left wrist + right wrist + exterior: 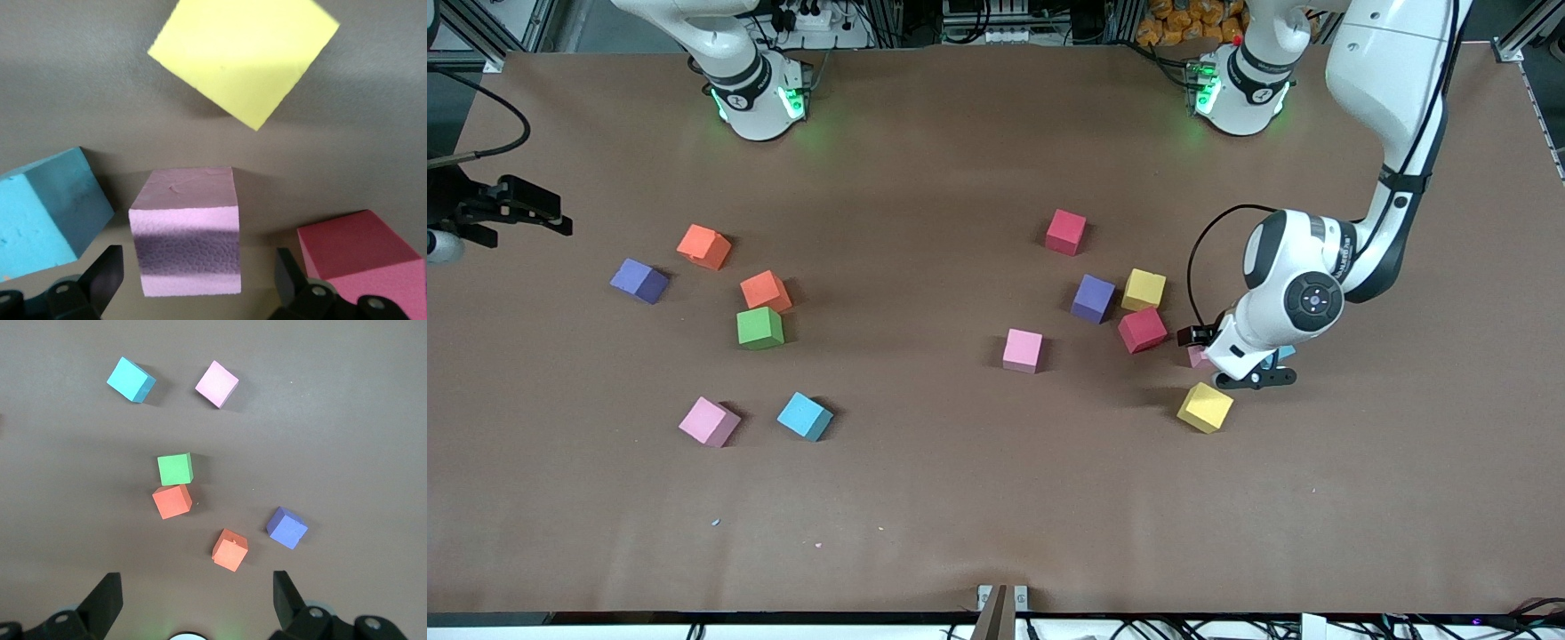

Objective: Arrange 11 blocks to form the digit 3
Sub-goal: 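Grasp the lavender cube with the left gripper and lift it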

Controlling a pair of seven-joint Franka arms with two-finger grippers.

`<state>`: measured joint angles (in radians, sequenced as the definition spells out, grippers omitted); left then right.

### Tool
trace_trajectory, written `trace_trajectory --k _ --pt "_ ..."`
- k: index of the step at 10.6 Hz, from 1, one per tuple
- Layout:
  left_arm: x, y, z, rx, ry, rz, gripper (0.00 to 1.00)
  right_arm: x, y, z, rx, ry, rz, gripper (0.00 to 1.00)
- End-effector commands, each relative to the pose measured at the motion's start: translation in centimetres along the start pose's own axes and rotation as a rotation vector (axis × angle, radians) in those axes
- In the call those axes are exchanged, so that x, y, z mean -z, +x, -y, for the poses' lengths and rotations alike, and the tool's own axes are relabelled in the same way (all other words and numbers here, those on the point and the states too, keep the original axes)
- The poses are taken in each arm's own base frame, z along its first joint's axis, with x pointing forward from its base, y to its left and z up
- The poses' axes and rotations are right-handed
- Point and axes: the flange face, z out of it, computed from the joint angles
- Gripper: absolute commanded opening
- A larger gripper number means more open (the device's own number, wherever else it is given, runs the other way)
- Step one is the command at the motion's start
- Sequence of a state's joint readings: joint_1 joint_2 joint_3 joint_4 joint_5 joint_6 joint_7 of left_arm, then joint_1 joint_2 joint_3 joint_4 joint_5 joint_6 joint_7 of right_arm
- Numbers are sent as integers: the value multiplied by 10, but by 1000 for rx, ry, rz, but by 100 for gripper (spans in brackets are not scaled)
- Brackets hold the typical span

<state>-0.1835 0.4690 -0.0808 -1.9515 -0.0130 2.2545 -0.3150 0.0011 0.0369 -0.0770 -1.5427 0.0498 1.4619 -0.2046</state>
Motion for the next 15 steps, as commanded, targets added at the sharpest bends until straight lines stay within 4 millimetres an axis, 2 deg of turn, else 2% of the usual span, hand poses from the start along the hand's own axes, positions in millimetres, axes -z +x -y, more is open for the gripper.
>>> trace_trajectory --k 1,3,4,5,6,8,10,12,13,14,15 --pt "-9 0 -3 0 3 -4 100 0 -1 3 1 18 0 100" --pt "-25 3 -2 -15 9 6 100 2 0 11 15 16 -4 100" --pt "-32 4 -2 -33 27 7 94 1 0 14 18 16 -2 100" --pt "-31 6 0 -63 55 -4 41 2 -1 15 19 16 -2 100" --pt "-25 9 -2 -84 70 -22 19 3 0 20 28 13 -2 100" --pt "5 15 -12 -78 64 -57 15 3 0 23 33 13 1 100" --pt "53 1 -33 -80 53 -65 15 3 1 19 30 11 -3 100" --pt "77 -22 -88 -60 39 -43 16 -4 6 17 25 8 10 100" --pt "90 -36 -123 -53 25 -42 16 -19 17 18 30 3 36 100" --pt "102 -47 -148 -40 16 -38 16 -33 28 18 32 3 61 100" --pt "105 -69 -182 -44 11 -30 16 -46 37 15 29 9 83 100"
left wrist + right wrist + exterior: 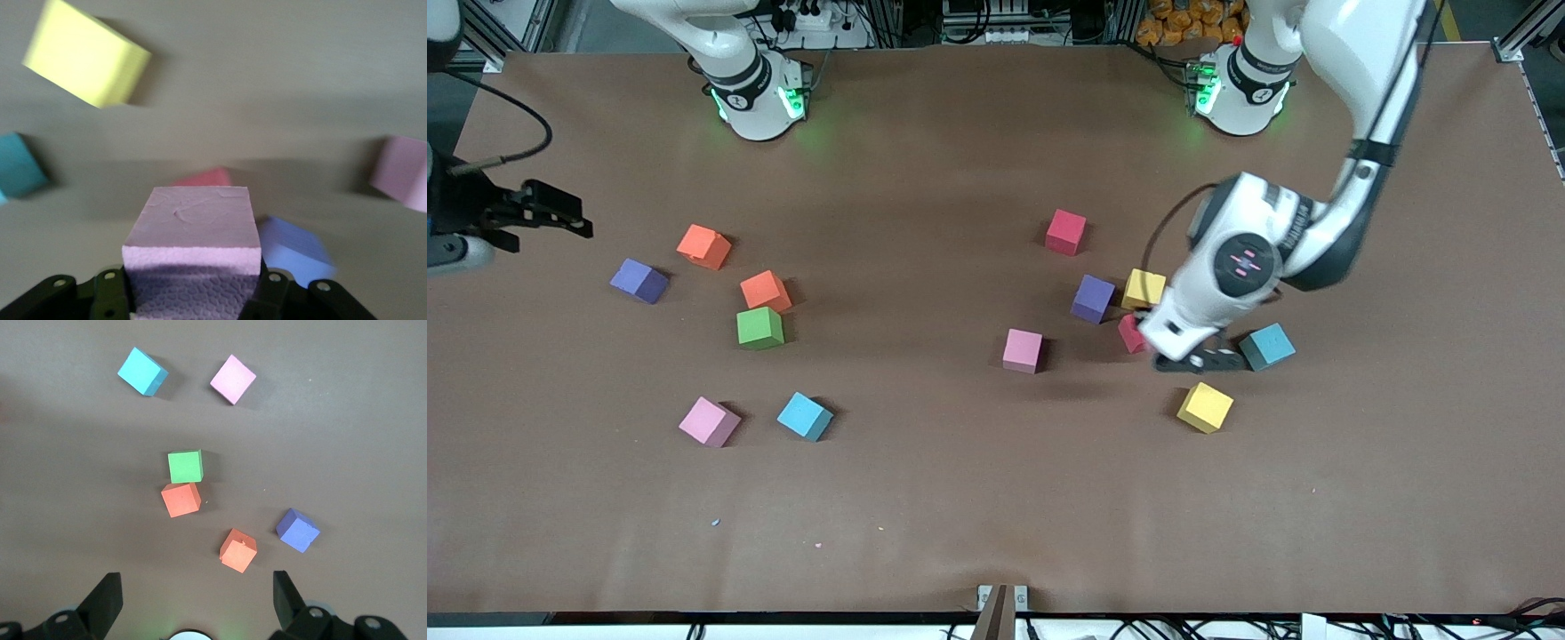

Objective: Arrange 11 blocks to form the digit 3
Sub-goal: 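Carry the lavender cube to the table center while the right gripper reaches out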

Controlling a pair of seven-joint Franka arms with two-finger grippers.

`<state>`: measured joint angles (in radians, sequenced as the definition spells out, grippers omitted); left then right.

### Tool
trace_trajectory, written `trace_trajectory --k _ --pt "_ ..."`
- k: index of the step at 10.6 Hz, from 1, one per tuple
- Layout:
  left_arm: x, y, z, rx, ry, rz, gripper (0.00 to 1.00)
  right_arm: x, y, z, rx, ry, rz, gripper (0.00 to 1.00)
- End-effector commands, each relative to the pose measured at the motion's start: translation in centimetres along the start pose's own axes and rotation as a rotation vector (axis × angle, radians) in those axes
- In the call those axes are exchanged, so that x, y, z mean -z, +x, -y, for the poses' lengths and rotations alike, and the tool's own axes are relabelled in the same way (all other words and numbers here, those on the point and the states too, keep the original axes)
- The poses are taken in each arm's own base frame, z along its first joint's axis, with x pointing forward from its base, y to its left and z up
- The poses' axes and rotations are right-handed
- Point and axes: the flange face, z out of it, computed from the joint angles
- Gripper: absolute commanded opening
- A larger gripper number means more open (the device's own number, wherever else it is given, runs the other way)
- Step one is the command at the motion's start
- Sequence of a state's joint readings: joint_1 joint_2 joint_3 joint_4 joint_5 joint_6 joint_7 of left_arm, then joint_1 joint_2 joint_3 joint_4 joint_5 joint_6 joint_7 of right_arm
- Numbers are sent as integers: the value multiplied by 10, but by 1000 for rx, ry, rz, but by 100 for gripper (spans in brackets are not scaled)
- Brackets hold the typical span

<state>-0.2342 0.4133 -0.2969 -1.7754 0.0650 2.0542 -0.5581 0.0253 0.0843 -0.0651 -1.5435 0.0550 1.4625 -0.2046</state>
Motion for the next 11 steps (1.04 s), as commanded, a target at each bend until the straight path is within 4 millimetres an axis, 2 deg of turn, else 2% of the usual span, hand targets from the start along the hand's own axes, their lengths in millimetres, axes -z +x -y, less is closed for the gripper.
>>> trace_trajectory --k 1,3,5,6,7,8,9,10,11 --pt "6 -38 -66 24 9 15 16 -32 27 -4 -6 6 49 100" --pt "-29 -93 -136 2 53 46 16 -39 37 -6 -6 8 24 100" --pt "-43 -128 -190 11 43 53 16 -47 41 -8 -10 19 38 100" --pt "-54 -133 -211 33 36 61 16 -48 42 -5 -5 25 36 100" --pt "-77 -162 -238 14 61 79 16 -48 43 -5 4 27 37 100" --pt "-100 -184 -260 -7 69 85 16 -49 43 -1 122 25 38 100" --pt "-115 -206 -283 -15 52 70 16 -48 43 1 314 16 39 100" --pt "-126 -226 -296 -32 42 63 16 -49 45 0 478 -5 44 100" --pt "-129 -232 -298 -38 48 64 16 -53 48 -2 556 -21 55 100"
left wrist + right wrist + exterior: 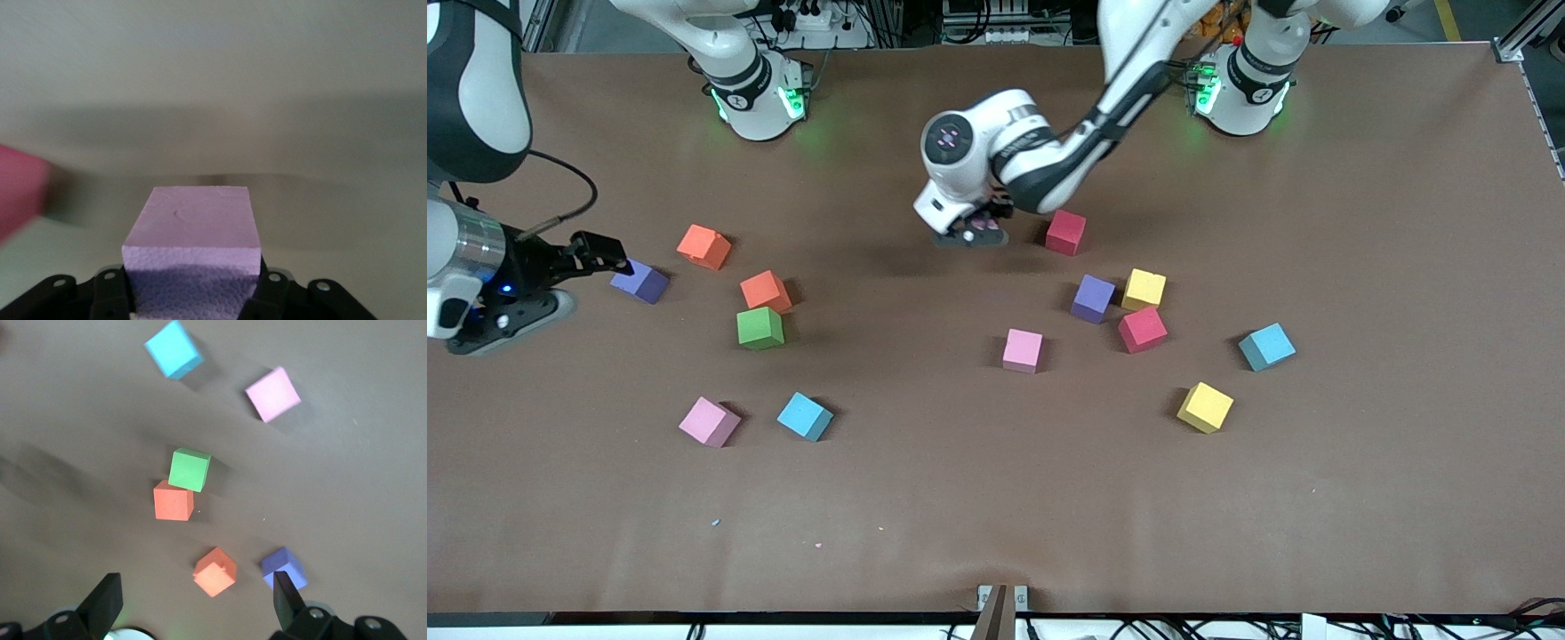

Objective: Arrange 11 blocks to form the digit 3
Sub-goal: 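Carry the lavender cube to the table center while the right gripper reaches out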

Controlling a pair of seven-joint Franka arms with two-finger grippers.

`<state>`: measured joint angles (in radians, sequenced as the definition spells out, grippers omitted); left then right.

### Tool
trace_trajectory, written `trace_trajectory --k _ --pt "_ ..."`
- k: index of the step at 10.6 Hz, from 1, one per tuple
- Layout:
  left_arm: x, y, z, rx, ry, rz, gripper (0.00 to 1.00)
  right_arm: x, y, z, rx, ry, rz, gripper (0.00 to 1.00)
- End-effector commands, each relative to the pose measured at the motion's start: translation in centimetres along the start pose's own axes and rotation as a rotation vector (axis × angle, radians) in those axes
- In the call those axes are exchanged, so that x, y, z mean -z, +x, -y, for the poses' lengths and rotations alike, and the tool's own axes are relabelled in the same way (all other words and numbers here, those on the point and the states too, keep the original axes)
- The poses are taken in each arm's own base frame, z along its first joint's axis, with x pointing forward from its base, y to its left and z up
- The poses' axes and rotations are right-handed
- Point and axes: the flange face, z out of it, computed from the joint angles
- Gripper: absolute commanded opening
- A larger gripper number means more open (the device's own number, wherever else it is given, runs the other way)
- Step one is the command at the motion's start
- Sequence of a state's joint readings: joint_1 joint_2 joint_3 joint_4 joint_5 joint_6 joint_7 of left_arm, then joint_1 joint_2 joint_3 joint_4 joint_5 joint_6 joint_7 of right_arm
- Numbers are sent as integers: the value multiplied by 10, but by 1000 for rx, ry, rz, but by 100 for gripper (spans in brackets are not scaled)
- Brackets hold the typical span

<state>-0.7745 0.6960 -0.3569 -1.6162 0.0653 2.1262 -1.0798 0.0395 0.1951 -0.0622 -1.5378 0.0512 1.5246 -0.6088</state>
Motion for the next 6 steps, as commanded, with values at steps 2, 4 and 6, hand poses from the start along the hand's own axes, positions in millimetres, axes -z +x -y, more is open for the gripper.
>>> trace_trajectory --k 2,4,6 --pt "-19 -19 -19 -11 20 -16 16 3 9 -2 238 -89 44 100" --pt "-33 -25 -26 -22 1 -19 16 7 16 2 434 -143 59 100" --pt "-36 -24 -25 -20 4 -16 18 13 12 -1 551 -149 67 100"
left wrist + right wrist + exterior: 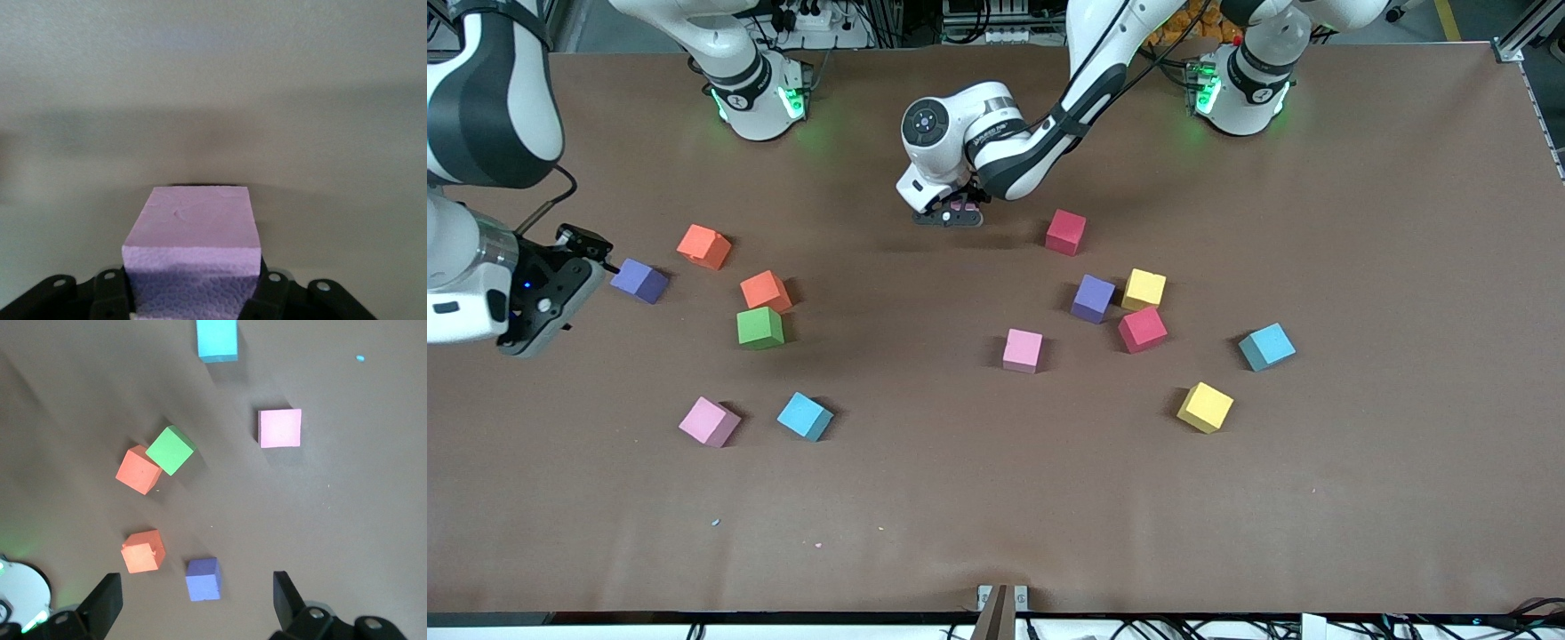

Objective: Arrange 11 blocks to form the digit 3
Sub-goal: 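Carry the lavender cube to the table center while the right gripper reaches out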

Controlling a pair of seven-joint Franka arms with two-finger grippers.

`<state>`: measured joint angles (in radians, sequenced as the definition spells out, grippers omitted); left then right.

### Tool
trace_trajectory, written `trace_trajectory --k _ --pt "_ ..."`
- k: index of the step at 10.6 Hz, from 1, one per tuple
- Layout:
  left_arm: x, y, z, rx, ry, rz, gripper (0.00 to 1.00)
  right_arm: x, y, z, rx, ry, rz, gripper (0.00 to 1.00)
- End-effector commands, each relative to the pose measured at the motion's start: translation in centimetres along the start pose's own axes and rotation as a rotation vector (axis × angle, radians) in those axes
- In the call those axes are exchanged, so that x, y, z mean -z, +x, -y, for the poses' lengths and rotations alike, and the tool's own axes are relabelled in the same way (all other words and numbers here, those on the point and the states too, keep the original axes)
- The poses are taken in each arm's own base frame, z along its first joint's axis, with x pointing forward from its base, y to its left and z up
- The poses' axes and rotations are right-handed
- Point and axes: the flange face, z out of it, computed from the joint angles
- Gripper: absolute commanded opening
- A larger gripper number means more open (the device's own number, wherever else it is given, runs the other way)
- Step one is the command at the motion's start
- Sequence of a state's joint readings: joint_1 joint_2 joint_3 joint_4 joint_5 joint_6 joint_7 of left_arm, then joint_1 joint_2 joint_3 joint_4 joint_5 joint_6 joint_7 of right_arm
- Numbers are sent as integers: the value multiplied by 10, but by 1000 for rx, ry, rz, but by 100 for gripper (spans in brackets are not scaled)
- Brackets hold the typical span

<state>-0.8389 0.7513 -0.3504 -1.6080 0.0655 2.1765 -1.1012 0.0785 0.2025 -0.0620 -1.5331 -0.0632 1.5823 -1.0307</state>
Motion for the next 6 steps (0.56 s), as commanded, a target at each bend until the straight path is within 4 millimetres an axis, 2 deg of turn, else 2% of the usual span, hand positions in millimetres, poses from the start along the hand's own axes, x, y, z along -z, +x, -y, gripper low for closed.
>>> trace_trajectory --k 1,2,4,6 --pt "-5 3 -3 8 7 -20 18 16 -16 -10 193 -30 9 100" --pt "-8 3 -1 -4 15 -19 18 15 -23 -14 254 -21 -1 100" --pt "-15 2 5 -20 35 -20 18 7 -17 -15 286 -6 6 100" --pt "-10 4 14 -13 40 -23 18 -9 -8 -18 430 19 -12 100"
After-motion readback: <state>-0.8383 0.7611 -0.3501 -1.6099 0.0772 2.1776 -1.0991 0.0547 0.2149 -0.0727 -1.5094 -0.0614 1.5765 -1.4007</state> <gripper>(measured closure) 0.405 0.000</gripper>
